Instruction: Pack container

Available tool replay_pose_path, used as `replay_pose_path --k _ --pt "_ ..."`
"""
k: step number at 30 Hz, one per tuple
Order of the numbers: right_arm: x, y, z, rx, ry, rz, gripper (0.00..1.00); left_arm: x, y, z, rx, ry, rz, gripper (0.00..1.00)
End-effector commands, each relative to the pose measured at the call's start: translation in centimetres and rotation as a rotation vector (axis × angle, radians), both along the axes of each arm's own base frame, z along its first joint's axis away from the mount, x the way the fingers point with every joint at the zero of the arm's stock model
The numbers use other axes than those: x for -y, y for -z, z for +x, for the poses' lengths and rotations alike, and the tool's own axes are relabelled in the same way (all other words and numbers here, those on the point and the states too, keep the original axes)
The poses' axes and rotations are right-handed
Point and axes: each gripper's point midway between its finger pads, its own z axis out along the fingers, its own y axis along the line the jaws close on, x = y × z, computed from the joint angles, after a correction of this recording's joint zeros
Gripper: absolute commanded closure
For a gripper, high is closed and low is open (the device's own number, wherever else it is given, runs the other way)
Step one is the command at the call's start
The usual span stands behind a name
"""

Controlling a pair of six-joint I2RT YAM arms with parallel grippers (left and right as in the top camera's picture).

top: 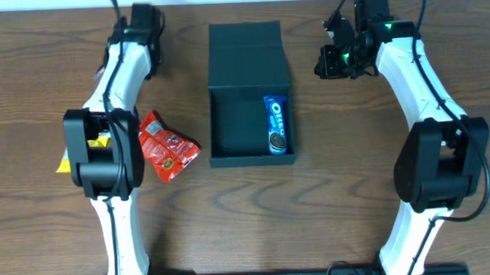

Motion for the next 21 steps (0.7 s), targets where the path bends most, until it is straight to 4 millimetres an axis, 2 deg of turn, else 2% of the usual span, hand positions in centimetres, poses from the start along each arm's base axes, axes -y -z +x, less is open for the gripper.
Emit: replay_pose_path --k 1,6,10,16,21 --pt "0.1 -0.7 0.4 0.013 0.014 0.007 0.99 1.2 -5.1 1.5 0.137 -0.032 0.026 0.94" --pt "0.1 -0.7 0.4 0.013 0.014 0.007 0.99 3.8 -13.0 2.2 0.307 -0.011 -0.026 0.94" --pt "0.1 -0.7 0.4 0.013 0.014 0.007 0.99 5.7 -17.2 1.4 0.371 0.041 -0.103 0.95" --pt "0.4 -0.7 0.5 0.013 0.021 0.007 0.99 10.9 -19.8 -1.1 0.377 0.162 -0.427 0.94" --pt "1.3 -0.7 0.6 0.012 0.04 0.014 0.99 13.9 -20.3 -3.2 0.327 0.222 -0.495 0.94"
